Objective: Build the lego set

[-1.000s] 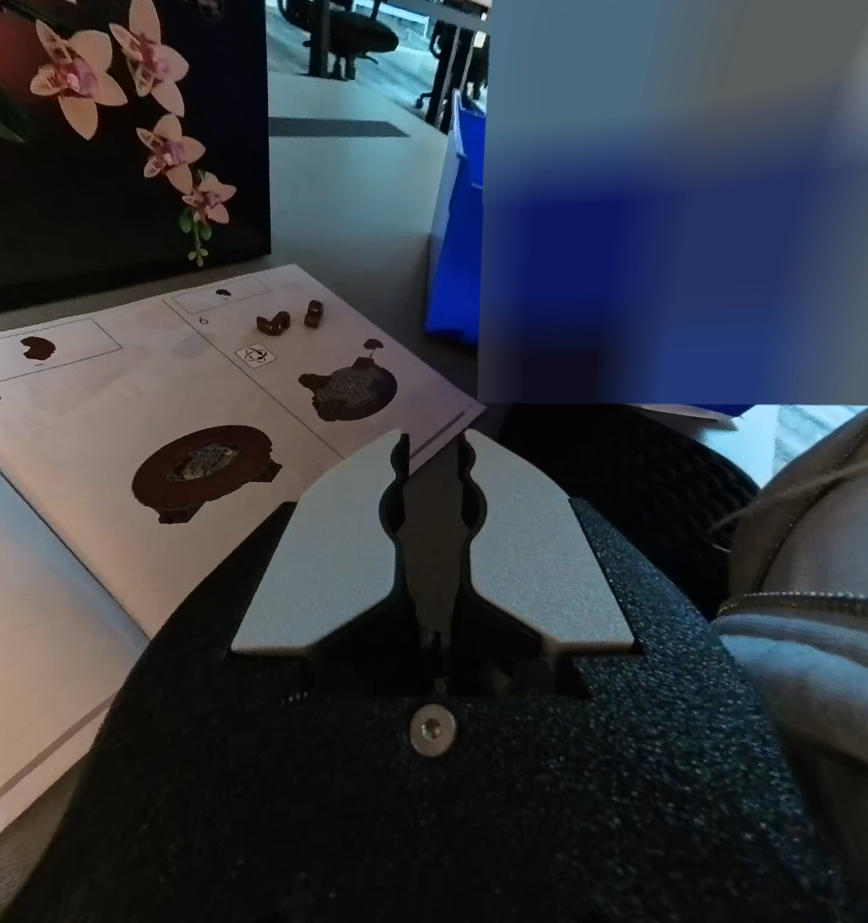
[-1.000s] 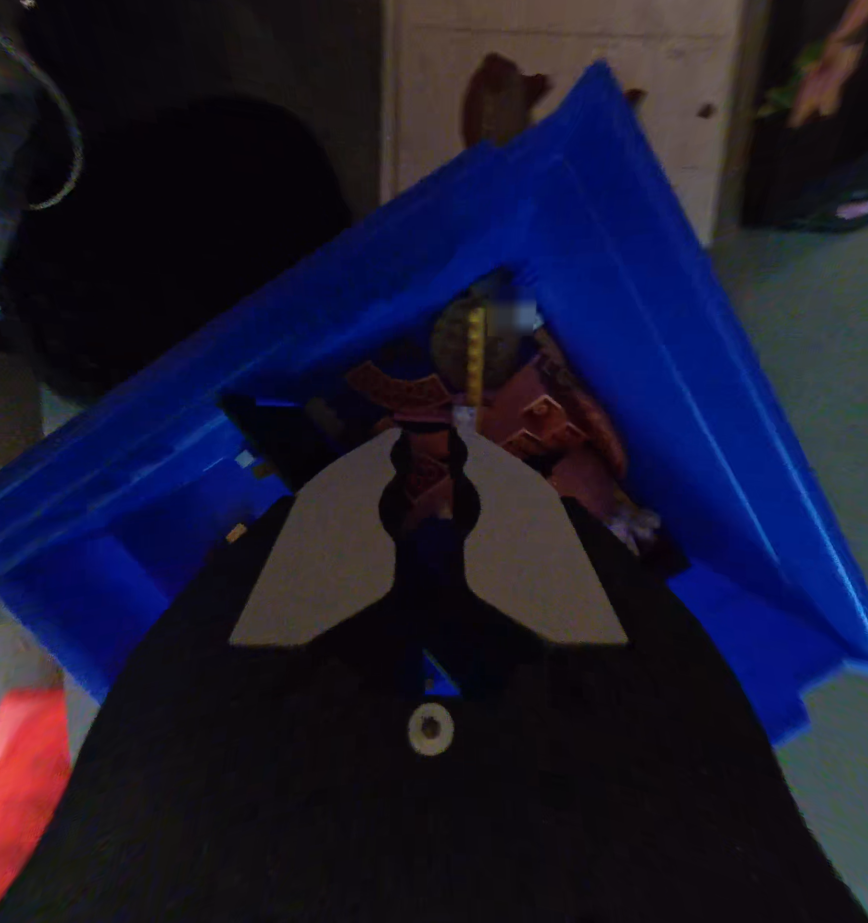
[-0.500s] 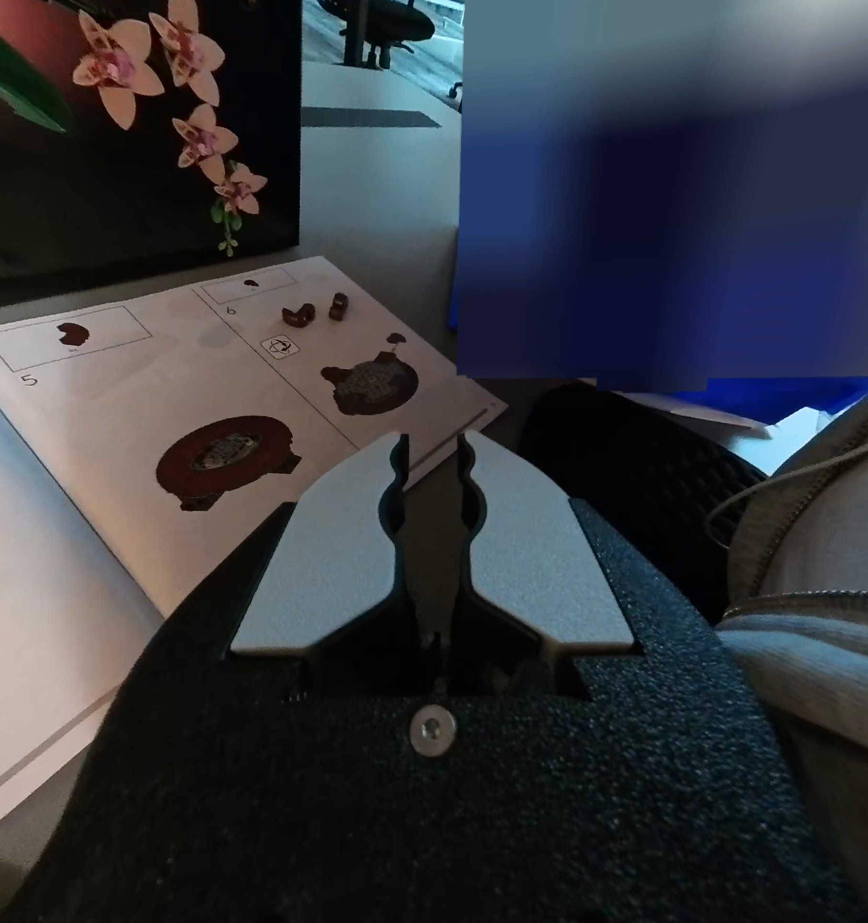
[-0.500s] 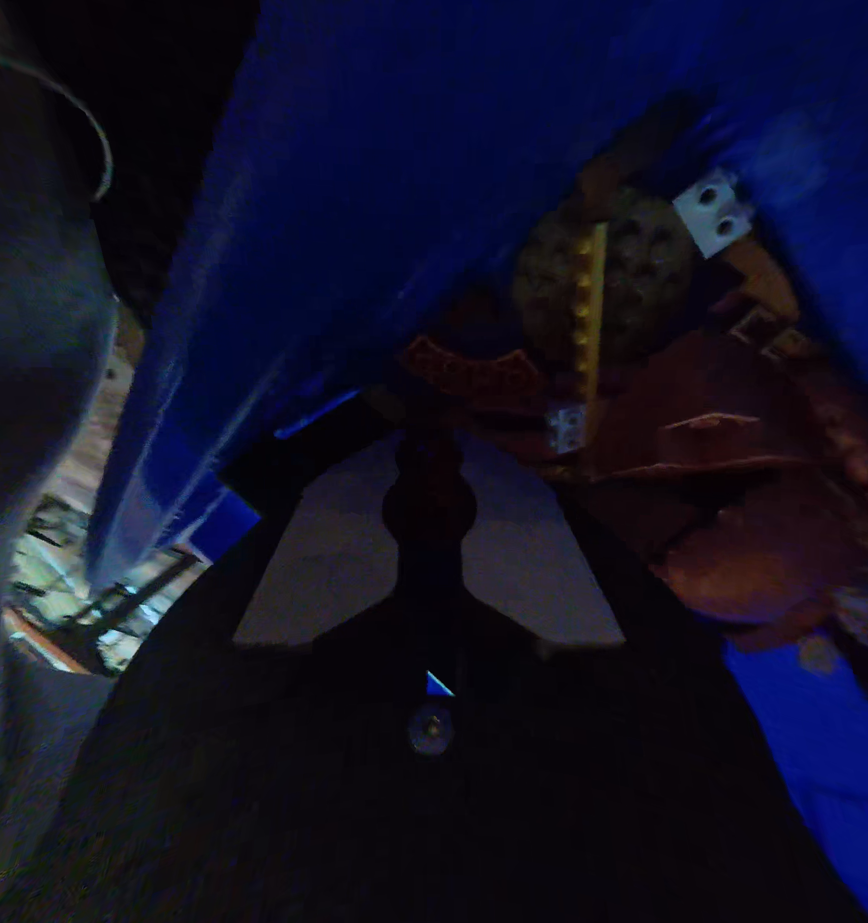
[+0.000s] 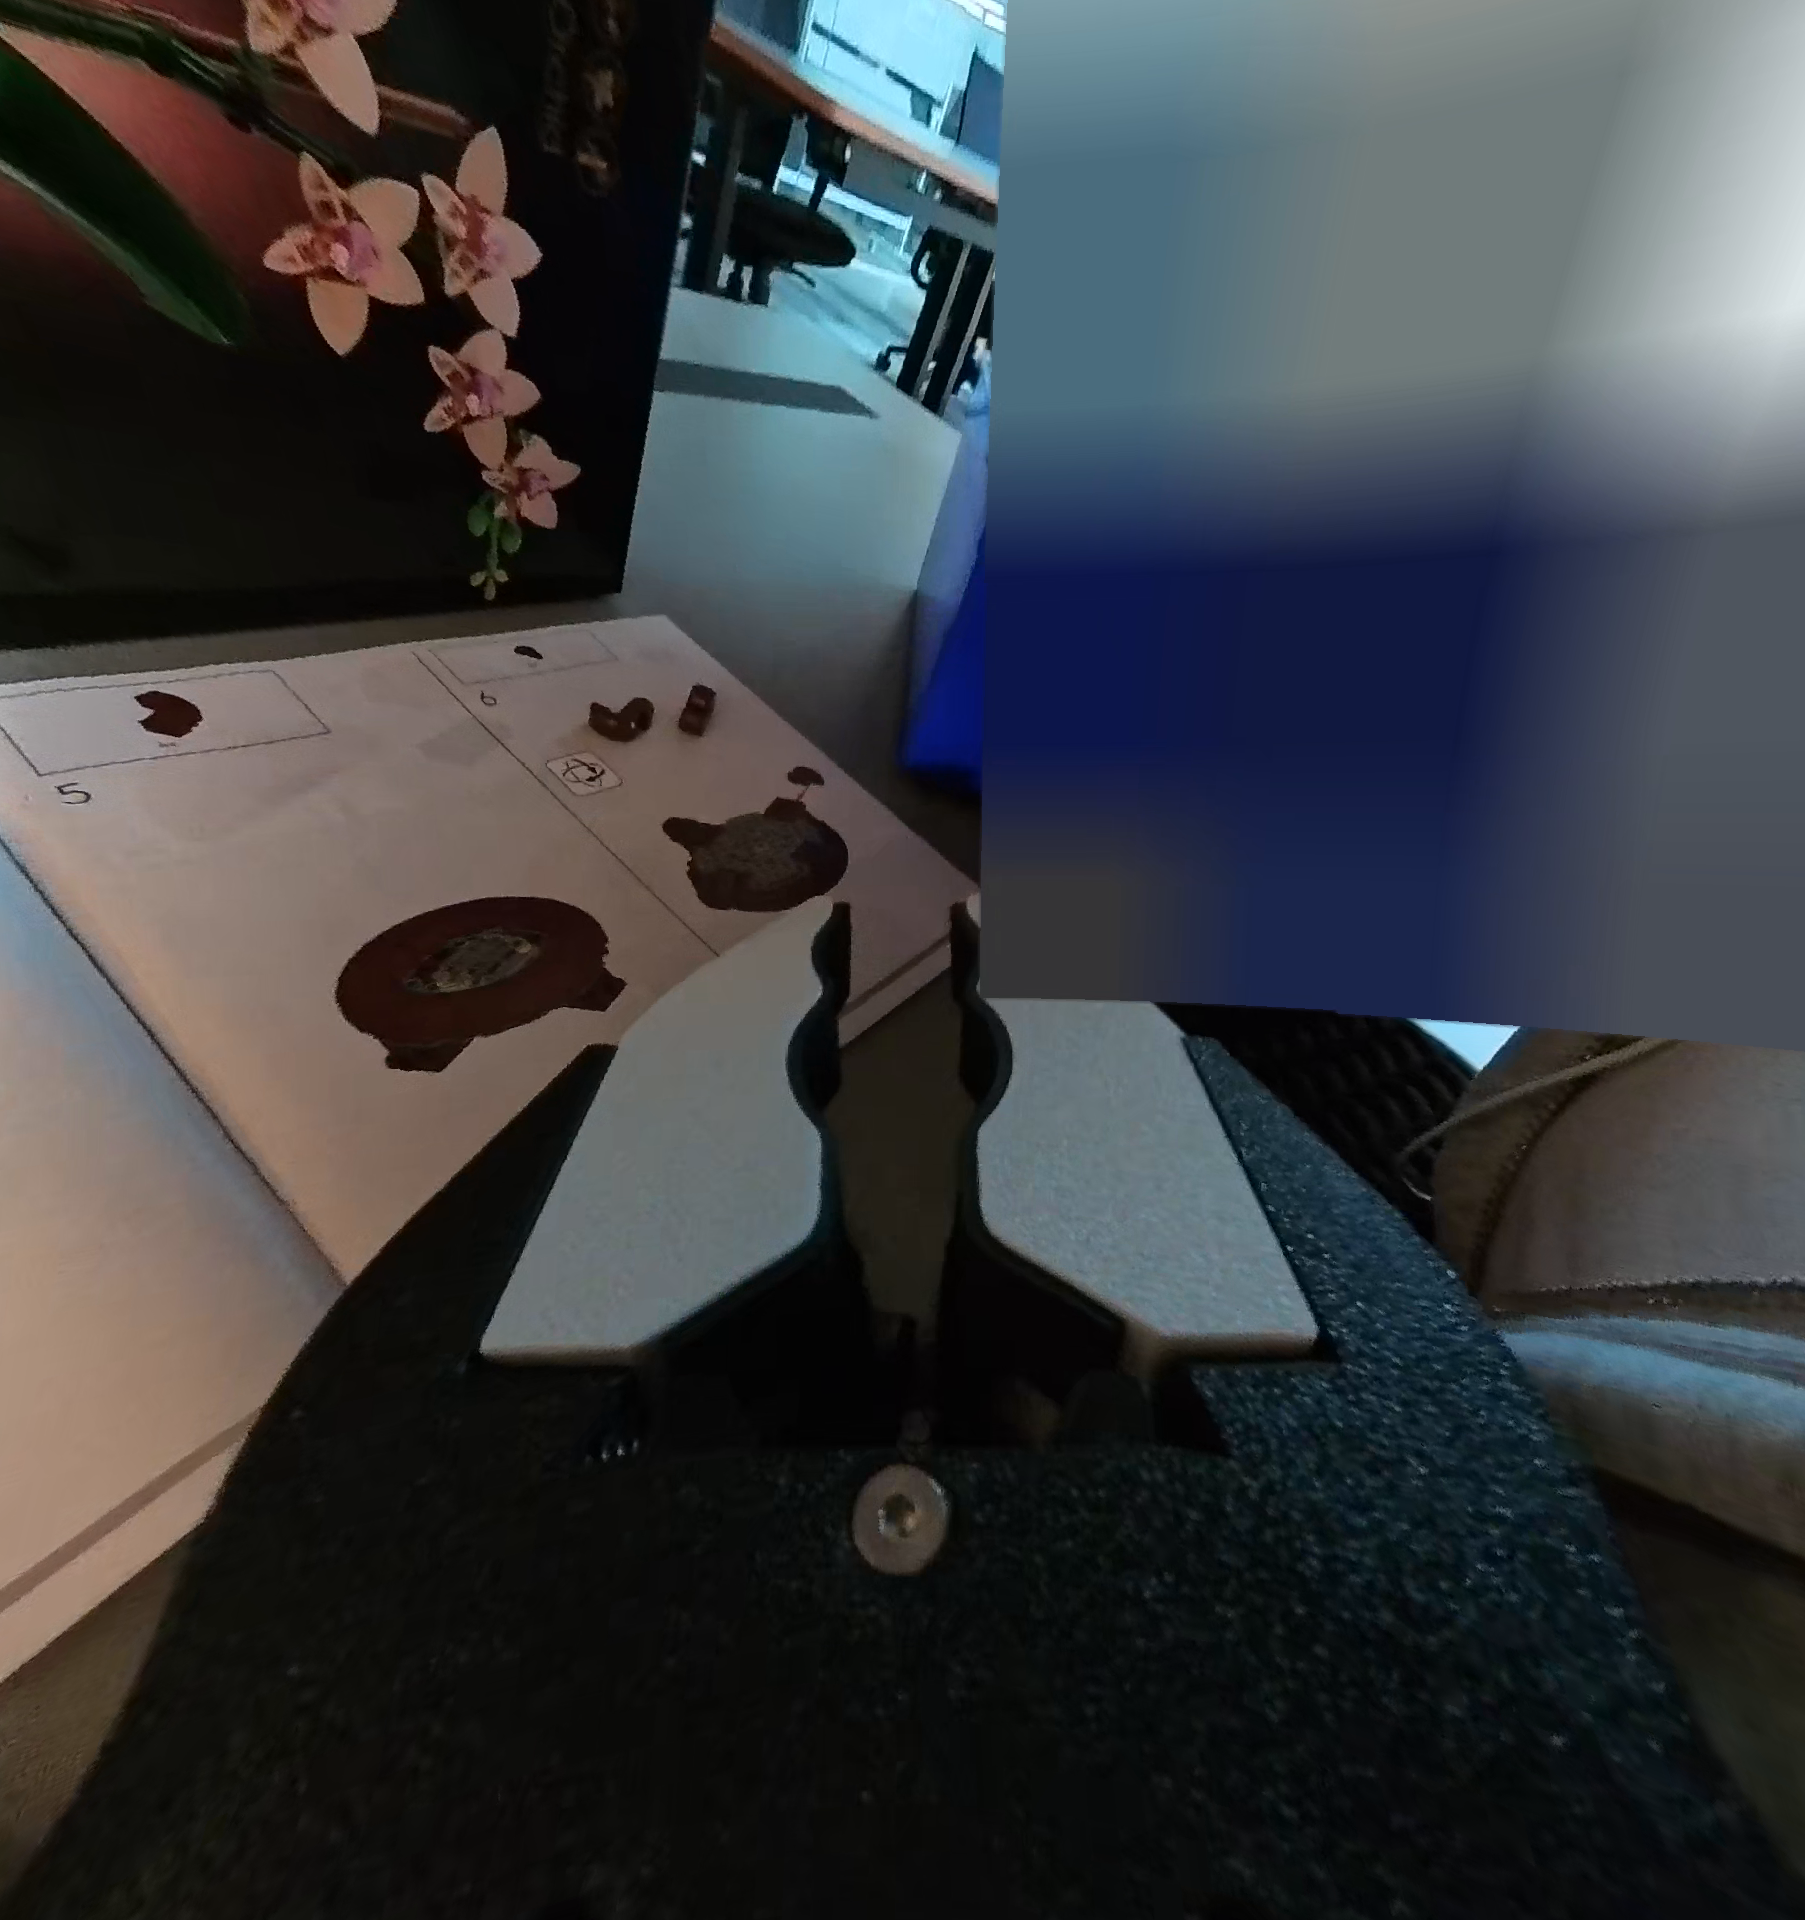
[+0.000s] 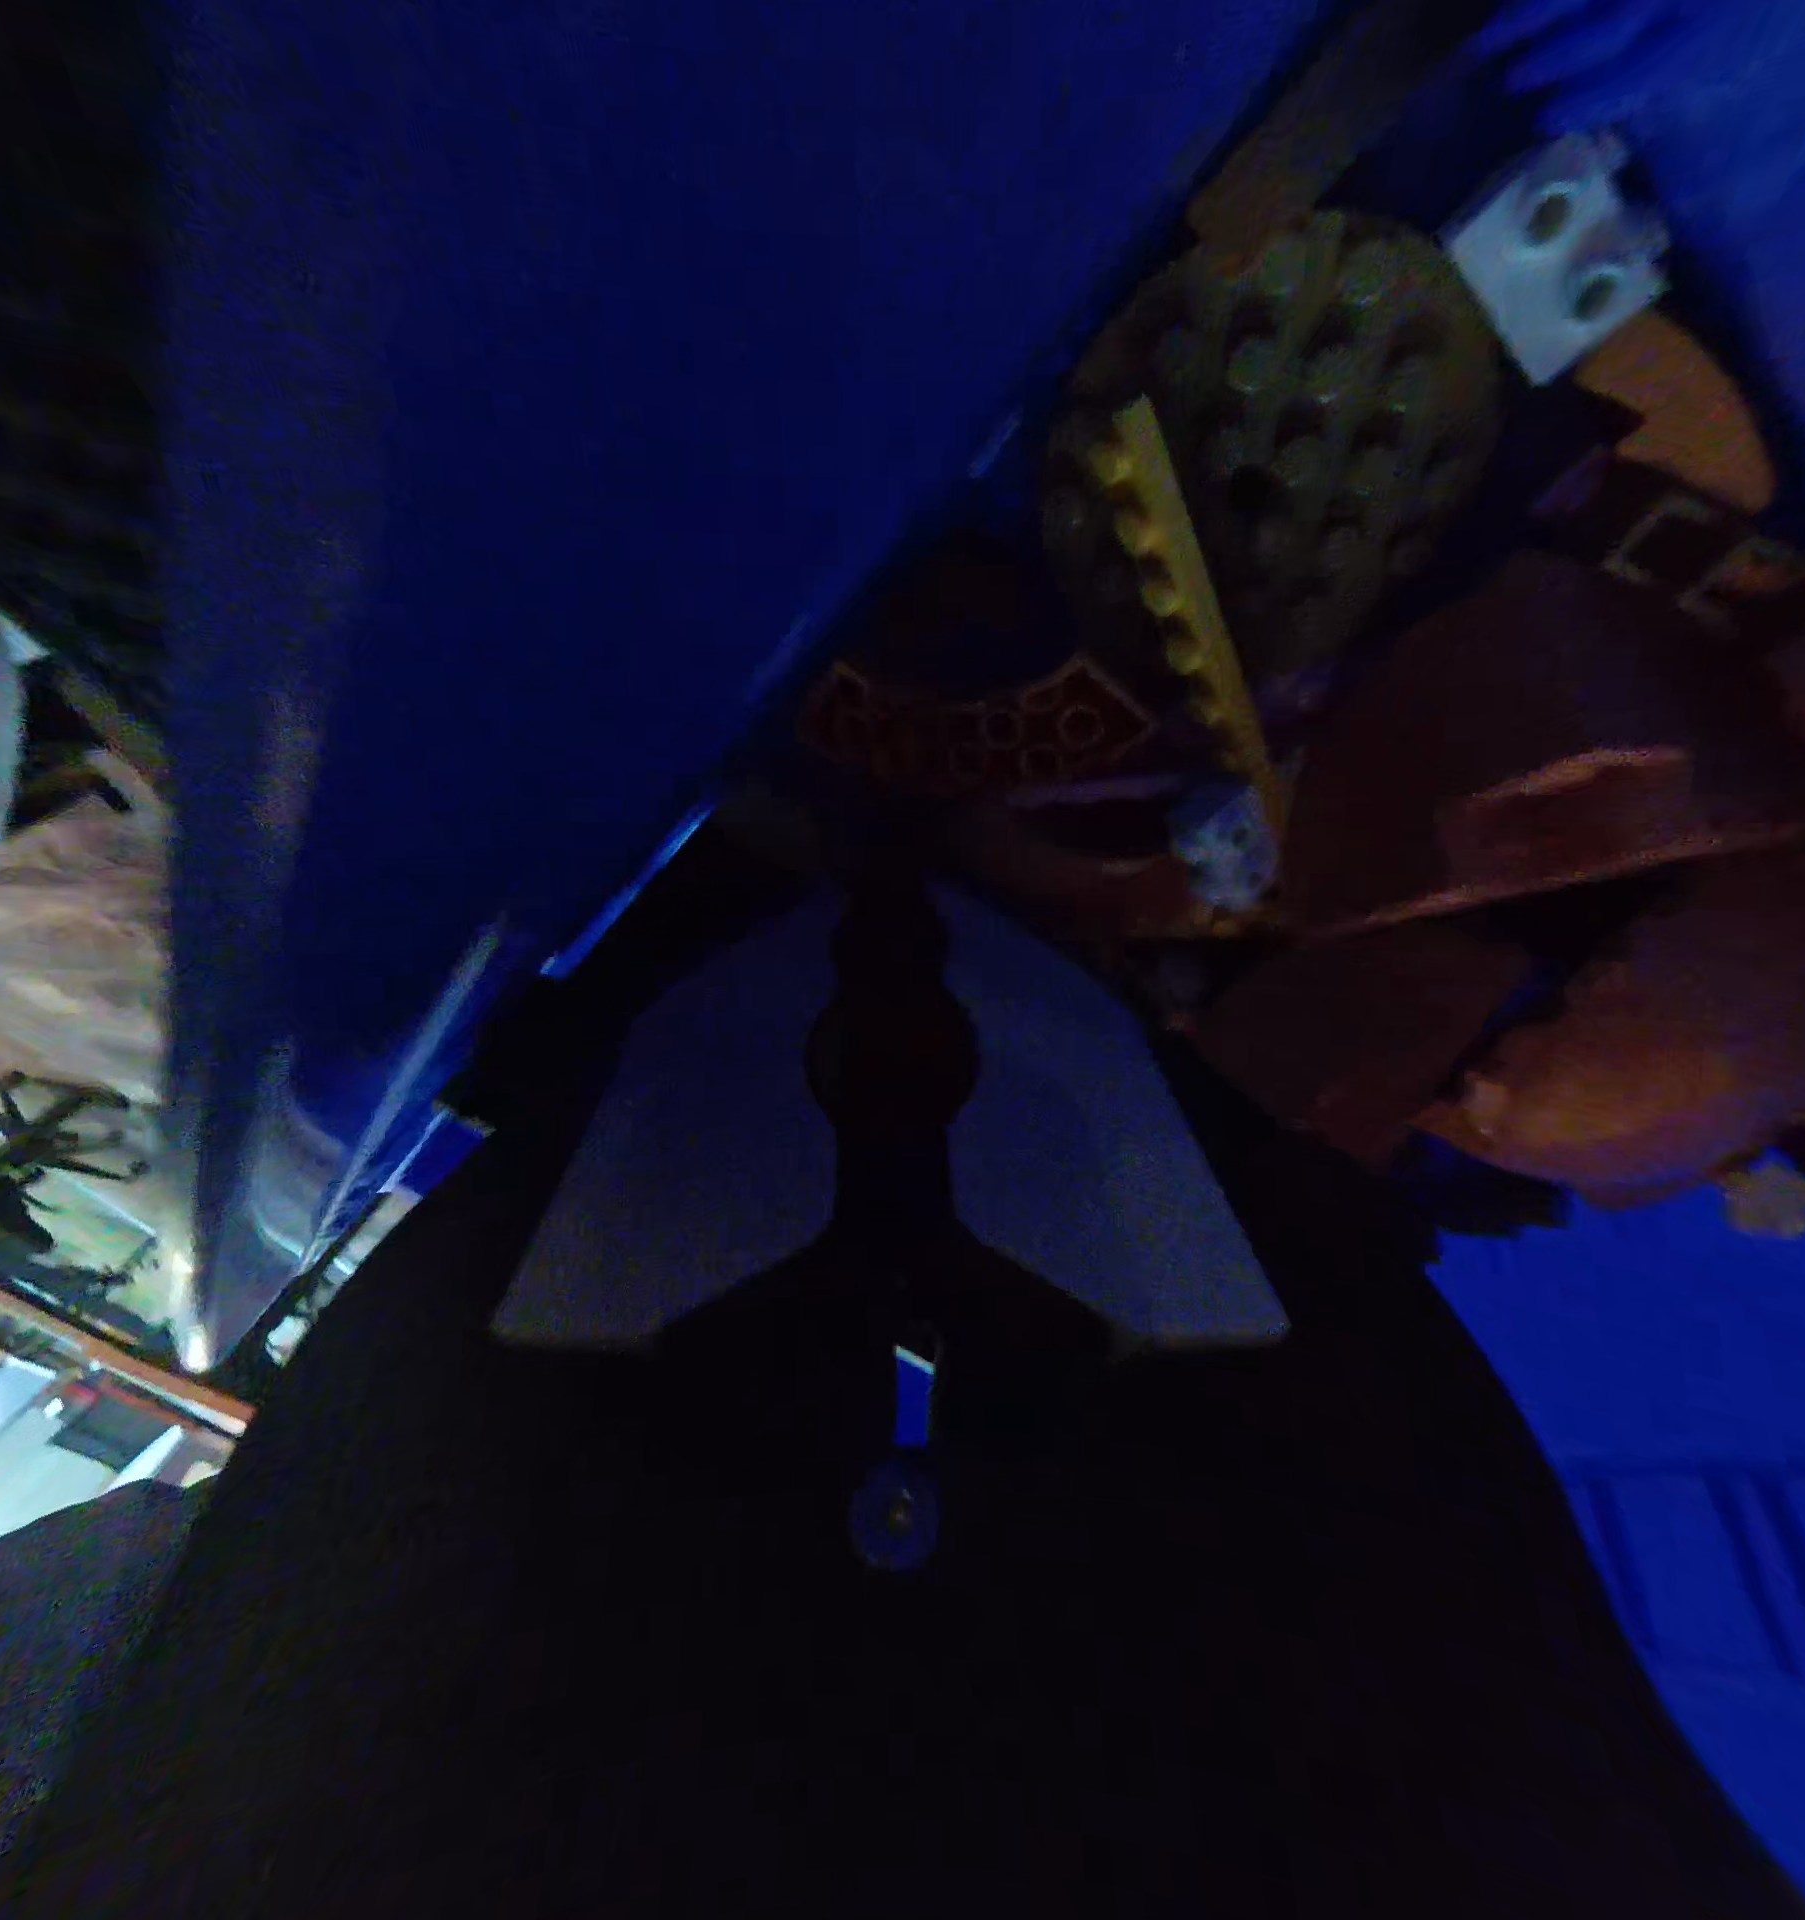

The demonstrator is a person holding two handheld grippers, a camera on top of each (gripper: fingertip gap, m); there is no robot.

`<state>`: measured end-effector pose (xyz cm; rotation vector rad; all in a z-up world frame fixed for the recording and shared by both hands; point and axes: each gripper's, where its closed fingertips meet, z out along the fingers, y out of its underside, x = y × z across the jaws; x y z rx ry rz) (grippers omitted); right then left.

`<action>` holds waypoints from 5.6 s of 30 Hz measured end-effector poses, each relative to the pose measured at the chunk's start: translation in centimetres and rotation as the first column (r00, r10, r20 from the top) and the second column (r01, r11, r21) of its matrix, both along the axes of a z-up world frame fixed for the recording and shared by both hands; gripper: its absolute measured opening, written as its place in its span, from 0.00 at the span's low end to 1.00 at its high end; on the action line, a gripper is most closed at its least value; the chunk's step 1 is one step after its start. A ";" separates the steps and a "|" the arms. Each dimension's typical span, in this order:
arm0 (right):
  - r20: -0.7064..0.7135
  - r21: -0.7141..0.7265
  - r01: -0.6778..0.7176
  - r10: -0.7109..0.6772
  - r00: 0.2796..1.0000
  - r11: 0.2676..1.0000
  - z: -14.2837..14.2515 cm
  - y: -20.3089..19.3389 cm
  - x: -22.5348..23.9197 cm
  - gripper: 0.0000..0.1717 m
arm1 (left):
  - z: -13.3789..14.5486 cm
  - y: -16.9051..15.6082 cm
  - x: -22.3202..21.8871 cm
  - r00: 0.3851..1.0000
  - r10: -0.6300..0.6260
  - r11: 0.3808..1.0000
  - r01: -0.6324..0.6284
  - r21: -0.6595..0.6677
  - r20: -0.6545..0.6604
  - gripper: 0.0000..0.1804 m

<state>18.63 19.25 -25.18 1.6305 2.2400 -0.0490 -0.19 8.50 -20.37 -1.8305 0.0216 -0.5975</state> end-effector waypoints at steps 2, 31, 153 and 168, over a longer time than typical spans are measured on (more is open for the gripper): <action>-0.101 -0.071 0.083 -0.090 0.991 0.994 1.8 0.2 -1.2 0.03 | 0.1 0.0 0.0 1.000 -0.008 1.000 0.008 0.003 0.011 0.10; -0.297 0.167 -0.262 0.302 0.906 0.951 -1.4 1.1 -20.0 0.06 | 1.3 -0.8 0.9 0.996 -0.083 0.992 0.081 0.096 0.016 0.10; -0.719 -0.549 0.087 -0.417 -0.555 0.831 17.8 -4.5 -15.3 0.33 | 6.8 -8.9 -16.2 0.839 0.483 0.869 -0.424 0.256 -0.249 0.09; -0.801 -0.428 0.126 -0.311 -0.511 0.895 12.5 -7.1 -16.1 0.06 | 2.2 -8.6 -15.5 0.858 0.422 0.907 -0.399 0.137 -0.292 0.04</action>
